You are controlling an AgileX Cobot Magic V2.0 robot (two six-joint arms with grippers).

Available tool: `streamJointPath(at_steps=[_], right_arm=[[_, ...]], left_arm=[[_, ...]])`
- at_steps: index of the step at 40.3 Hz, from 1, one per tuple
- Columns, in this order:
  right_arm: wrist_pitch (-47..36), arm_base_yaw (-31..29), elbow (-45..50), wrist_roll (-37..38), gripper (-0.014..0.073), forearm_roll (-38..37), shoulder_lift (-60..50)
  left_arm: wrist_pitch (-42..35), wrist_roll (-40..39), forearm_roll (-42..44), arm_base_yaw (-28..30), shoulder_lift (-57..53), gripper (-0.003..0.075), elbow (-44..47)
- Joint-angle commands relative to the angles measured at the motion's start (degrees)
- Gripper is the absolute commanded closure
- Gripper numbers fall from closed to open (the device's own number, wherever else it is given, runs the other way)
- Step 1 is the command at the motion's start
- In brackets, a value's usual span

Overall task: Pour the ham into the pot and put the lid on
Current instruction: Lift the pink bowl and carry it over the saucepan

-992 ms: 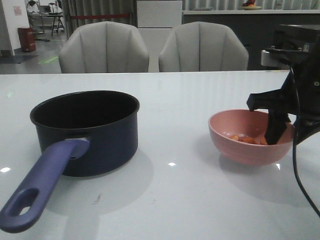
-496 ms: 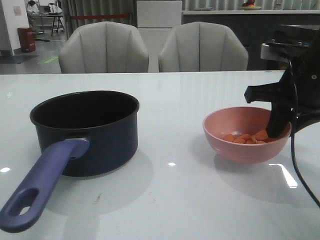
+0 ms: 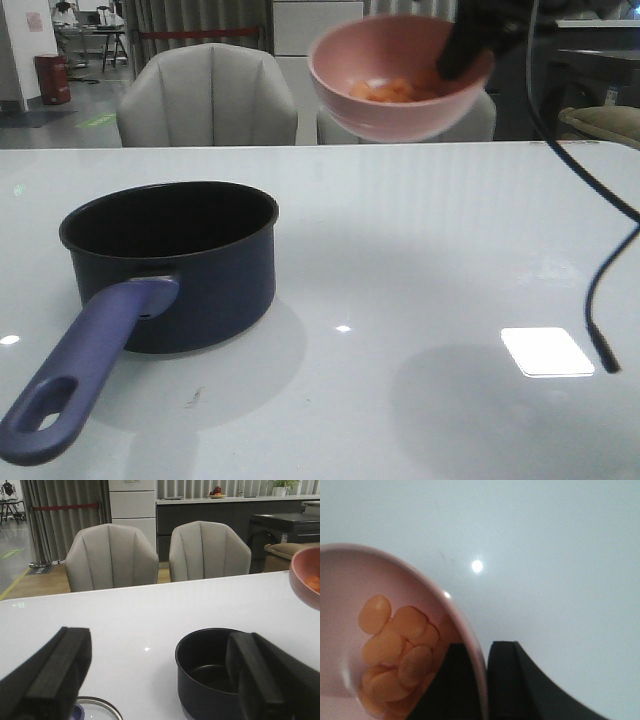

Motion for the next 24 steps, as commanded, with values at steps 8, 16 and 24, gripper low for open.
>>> streamJointPath(at_steps=[8,16,24], right_arm=[[-21.84,8.83,-2.36,-4.92,0.0445,-0.11,-0.69],[-34.11,12.38,-2.36,-5.07,0.0445,-3.86,3.88],[-43.15,15.21,-2.36,-5.32,0.0445,-11.84,9.31]], left_arm=[[-4.3,-0.2,-0.26,-0.36,0.78,0.0135,-1.48],[-4.3,-0.2,-0.26,-0.36,0.78,0.0135,-1.48],[-4.3,-0.2,-0.26,-0.36,0.78,0.0135,-1.48]])
